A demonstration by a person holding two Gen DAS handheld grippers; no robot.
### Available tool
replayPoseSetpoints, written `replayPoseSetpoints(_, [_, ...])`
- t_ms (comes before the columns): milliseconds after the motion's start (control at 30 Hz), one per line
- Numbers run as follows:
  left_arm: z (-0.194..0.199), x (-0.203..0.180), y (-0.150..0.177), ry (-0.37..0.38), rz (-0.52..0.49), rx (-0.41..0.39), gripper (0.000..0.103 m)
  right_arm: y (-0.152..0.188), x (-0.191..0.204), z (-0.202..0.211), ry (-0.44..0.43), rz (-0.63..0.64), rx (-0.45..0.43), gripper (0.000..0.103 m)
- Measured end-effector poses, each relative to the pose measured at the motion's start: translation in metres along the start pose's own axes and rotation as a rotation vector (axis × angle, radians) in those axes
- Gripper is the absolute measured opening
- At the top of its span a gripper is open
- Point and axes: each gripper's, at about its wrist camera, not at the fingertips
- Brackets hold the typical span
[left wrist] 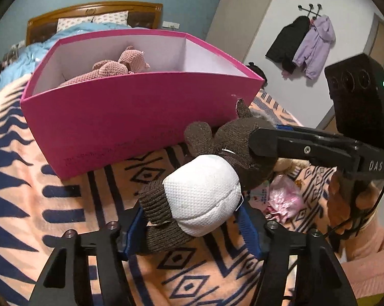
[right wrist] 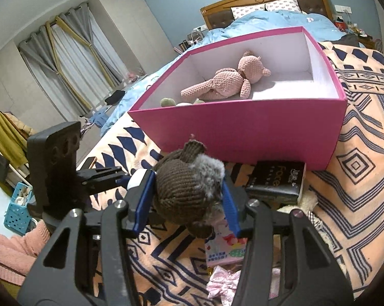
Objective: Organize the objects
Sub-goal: 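Grasp the brown-and-white plush beside the box with the right tool, then lower the brown plush into the magenta box and open the right tool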
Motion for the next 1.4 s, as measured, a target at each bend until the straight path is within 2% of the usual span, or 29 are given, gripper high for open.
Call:
replayPoseSetpoints(200, [0.023, -0.008, -0.015, -0.039, -0.024, -0.042, 0.063, -0.01, 0.014, 0.015, -0.031, 0.027, -0.032, 0.052])
replayPoseSetpoints(467, [0.061, -0.003, -0.067, -0.139, -0.087, -0.108, 0.063, -0.053, 0.045, 0.037, -0.085, 0.088, -0.129, 0.053])
replayPoseSetpoints(667, [0.064, 0.024, -0.109, -0.209, -0.101, -0.106, 0.063, -0.097, 0.05, 0.027, -0.104, 0.078, -0.166, 0.053])
replayPoseSetpoints(833, [0.051, 0.052, -0.121, -0.245, -0.076, -0.075, 0.063, -0.132, 0.039, -0.003, -0.102, 0.028, -0.143, 0.053])
replayPoseSetpoints(1000, [0.02, 0.081, -0.121, -0.248, -0.039, -0.004, 0.063, -0.151, 0.016, -0.041, -0.079, -0.051, -0.074, 0.054])
replayPoseSetpoints(1133, [-0.001, 0.091, -0.119, -0.298, -0.04, 0.054, 0.063, -0.158, 0.0, -0.066, -0.04, -0.097, -0.023, 0.056])
replayPoseSetpoints(1300, [-0.023, 0.098, -0.116, -0.384, -0.037, 0.131, 0.063, -0.159, -0.007, -0.086, 0.125, -0.086, 0.012, 0.06])
replayPoseSetpoints(1400, [-0.027, 0.097, -0.112, -0.413, -0.038, 0.142, 0.064, -0.154, -0.01, -0.089, 0.16, -0.08, 0.024, 0.061])
Point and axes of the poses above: each gripper's, at about its wrist camera, not at the fingertips, and z roughly against the way its jaws point, x to its left, y to its underside, and after that the axes turned 15 degrees about -z, right-handed
